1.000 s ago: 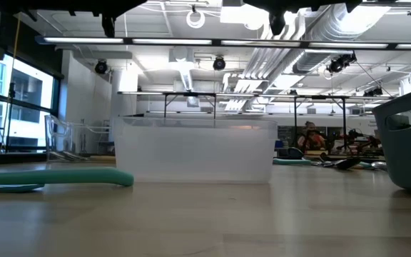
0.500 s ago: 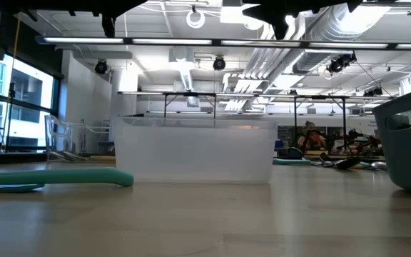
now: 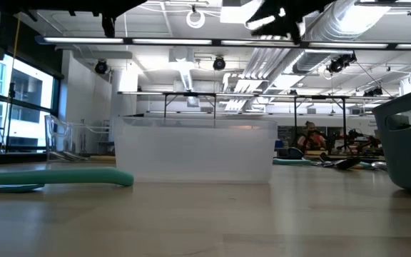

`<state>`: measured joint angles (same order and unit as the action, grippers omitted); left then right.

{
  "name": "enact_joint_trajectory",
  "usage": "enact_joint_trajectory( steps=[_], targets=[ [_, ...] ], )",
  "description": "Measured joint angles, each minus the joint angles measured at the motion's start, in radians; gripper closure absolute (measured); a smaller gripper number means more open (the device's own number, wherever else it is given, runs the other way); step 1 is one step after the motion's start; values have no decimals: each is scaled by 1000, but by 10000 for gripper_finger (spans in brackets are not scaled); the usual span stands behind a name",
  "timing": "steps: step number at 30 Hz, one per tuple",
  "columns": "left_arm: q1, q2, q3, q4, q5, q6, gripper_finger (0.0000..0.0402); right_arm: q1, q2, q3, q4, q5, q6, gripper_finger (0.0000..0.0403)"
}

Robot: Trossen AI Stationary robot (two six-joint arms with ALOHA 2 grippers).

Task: Sort silverware by color (type)
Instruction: Adjust the blue spoons on the table

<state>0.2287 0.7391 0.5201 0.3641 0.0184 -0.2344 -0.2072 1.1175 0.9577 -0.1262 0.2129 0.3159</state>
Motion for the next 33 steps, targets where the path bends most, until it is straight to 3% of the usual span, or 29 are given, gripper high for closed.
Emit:
enact_joint_trajectory(
  steps=[2, 4, 8, 13, 22, 33],
  targets=[
    [0, 0, 0, 0, 0, 0, 401, -32, 0, 55, -174, 149, 32, 249],
    [0, 0, 0, 0, 0, -1, 401, -93, 0, 98, -330, 194, 51, 252],
    [0, 0, 0, 0, 0, -1, 401, -250, -1, 127, -558, 114, 68, 256],
    [0, 0, 0, 0, 0, 0, 401, -427, 0, 46, -710, -6, 161, 257],
    [0, 0, 0, 0, -1, 0, 401, -587, 0, -219, -659, -23, 297, 257],
    [0, 0, 0, 0, -4, 0, 401, -606, 0, -414, -498, 65, 440, 257]
  ],
)
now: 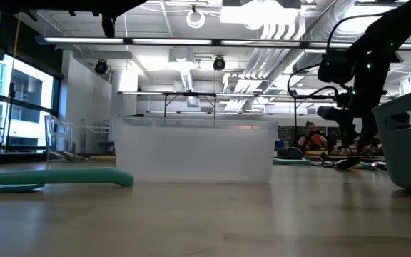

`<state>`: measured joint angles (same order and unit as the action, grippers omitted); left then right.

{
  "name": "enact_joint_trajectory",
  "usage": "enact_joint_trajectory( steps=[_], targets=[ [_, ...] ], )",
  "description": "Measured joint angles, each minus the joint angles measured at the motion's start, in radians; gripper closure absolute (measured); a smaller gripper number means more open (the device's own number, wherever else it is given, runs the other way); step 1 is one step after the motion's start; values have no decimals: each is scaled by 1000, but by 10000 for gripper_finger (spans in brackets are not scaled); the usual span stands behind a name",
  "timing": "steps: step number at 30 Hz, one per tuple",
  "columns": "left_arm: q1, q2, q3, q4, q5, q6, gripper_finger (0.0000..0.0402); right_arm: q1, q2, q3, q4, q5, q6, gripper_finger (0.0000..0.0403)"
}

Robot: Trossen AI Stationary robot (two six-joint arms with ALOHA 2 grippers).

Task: Sort silverware by color (type)
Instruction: Adjust the blue spoons on the table

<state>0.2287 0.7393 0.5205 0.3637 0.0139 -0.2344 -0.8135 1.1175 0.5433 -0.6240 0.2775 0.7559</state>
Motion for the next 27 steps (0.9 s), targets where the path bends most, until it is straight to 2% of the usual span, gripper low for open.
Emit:
enact_joint_trajectory(
  steps=[4, 13, 27],
  targets=[
    [0, 0, 0, 0, 0, 0, 401, -1, 6, -5, 1, 48, 4, 257],
    [0, 0, 0, 0, 0, -7, 401, 0, 131, 2, 15, 36, -12, 257],
    [0, 0, 0, 0, 0, -25, 401, 0, 228, 39, 47, 42, -83, 257]
  ],
)
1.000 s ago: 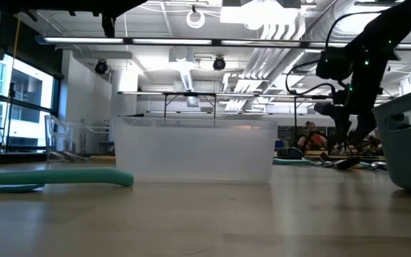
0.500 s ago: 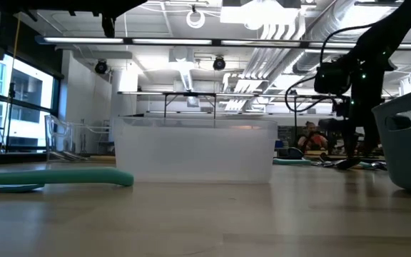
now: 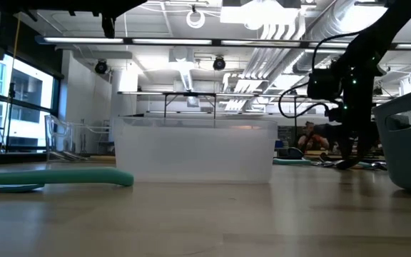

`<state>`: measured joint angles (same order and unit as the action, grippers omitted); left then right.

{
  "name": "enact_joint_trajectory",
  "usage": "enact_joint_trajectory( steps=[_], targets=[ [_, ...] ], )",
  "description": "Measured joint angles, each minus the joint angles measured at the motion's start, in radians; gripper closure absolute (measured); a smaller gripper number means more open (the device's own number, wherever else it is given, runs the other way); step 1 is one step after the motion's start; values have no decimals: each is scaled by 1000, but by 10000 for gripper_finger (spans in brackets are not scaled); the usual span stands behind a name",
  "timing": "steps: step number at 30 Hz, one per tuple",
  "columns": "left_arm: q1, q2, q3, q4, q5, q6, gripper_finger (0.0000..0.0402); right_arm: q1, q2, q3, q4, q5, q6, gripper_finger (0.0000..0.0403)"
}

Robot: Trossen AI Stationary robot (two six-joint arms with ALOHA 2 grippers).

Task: Sort silverware by color (type)
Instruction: Adjust the blue spoons on the table, then put the yellow spoon into the transparent bin

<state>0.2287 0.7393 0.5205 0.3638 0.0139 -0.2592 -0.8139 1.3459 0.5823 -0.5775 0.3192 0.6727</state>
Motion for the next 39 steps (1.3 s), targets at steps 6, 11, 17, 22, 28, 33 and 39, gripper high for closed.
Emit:
enact_joint_trajectory(
  steps=[6, 11, 17, 22, 28, 33, 39],
  targets=[
    [0, 0, 0, 0, 0, 0, 401, 3, 0, 0, 29, -26, 0, 257],
    [0, 0, 0, 0, -2, 0, 401, 5, -1, 0, 45, -58, 0, 257],
    [0, 0, 0, 0, -5, 0, 401, 5, -1, 5, 78, -96, 0, 257],
    [0, 0, 0, 0, -4, 1, 401, 5, -1, 57, 76, -106, -4, 257],
    [0, 0, 0, 0, -12, 10, 401, 5, -1, 119, 78, -77, -27, 257],
    [0, 0, 0, 0, -12, 18, 401, -5, 33, 119, 79, -67, -14, 257],
    [0, 0, 0, 0, -12, 25, 401, -5, 132, 119, 125, -73, 8, 257]
  ],
)
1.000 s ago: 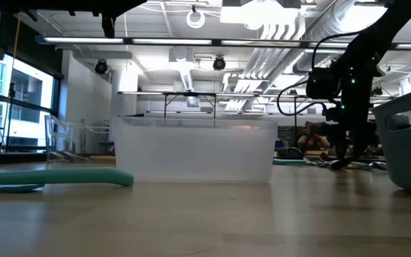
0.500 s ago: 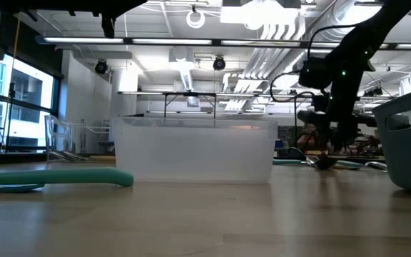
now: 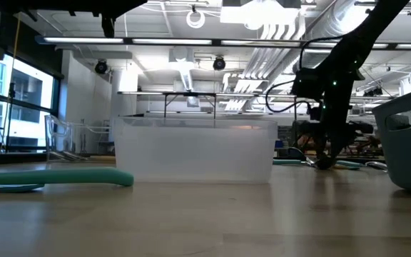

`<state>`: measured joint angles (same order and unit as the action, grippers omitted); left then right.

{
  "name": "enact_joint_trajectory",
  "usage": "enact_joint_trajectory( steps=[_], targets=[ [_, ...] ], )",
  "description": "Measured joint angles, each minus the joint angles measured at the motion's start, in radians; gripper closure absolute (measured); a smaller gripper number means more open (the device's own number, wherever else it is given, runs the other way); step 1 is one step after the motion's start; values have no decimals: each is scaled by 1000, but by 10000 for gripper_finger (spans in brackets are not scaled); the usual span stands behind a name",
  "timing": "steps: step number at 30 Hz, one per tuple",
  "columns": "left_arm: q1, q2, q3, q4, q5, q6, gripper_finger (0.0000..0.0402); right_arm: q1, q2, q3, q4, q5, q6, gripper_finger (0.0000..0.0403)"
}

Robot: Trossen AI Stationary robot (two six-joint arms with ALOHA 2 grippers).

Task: Sort silverware by color (type)
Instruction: Put the yellow spoon into the transparent bin

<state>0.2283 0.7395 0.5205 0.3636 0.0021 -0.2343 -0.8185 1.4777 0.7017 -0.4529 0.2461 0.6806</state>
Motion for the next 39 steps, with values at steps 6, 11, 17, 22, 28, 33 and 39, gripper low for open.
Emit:
enact_joint_trajectory(
  steps=[6, 11, 17, 22, 28, 33, 39],
  targets=[
    [0, 0, 0, 0, 0, -19, 401, 0, 23, 0, 41, 21, 41, 257],
    [0, 0, 0, 0, 0, -18, 401, -1, 37, 0, 32, 35, 43, 266],
    [0, 0, 0, -1, 0, -18, 401, -1, 49, 0, 65, 18, 56, 284],
    [0, 0, 0, -1, 0, -18, 401, -1, 49, 0, 52, 38, 55, 286],
    [0, 0, 0, 0, 0, -18, 401, -1, 55, -10, 68, 57, 81, 286],
    [0, 0, 0, 0, 0, -23, 401, -1, 68, -14, 87, 57, 86, 286],
    [0, 0, 0, 0, 0, -24, 401, 0, 70, -14, 89, 50, 81, 286]
  ],
)
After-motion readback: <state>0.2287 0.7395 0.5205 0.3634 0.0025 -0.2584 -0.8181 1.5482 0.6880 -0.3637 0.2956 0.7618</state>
